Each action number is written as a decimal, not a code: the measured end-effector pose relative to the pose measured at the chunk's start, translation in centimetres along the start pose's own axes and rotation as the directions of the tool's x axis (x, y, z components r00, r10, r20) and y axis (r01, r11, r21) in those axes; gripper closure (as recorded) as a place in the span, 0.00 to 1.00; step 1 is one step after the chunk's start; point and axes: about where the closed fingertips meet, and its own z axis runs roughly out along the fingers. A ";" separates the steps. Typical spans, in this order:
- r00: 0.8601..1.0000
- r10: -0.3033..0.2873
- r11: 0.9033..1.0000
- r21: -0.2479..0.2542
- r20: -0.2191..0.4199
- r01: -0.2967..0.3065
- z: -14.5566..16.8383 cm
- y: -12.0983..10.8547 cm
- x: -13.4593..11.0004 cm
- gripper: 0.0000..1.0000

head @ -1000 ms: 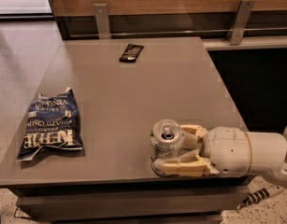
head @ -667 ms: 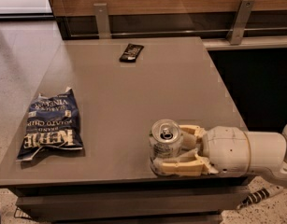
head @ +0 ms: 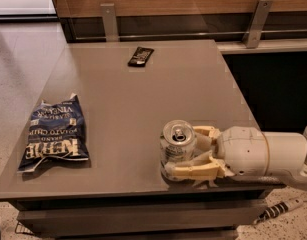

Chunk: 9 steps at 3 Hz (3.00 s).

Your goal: Move 7up can near rxbar chocolate

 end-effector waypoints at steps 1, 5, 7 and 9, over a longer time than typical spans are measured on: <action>1.000 -0.020 1.000 0.003 -0.003 0.020 -1.0 -3.2 -2.6 1.00; 0.997 -0.006 0.928 0.371 0.074 -0.022 -4.6 -25.5 -9.4 1.00; 0.997 0.020 0.873 0.484 0.070 -0.051 -5.2 -30.8 -8.7 1.00; 0.993 0.113 0.844 0.532 -0.041 -0.074 -2.6 -36.7 -6.0 1.00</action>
Offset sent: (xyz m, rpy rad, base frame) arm 0.1516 -0.0506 0.1139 0.0041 -0.0723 -0.1069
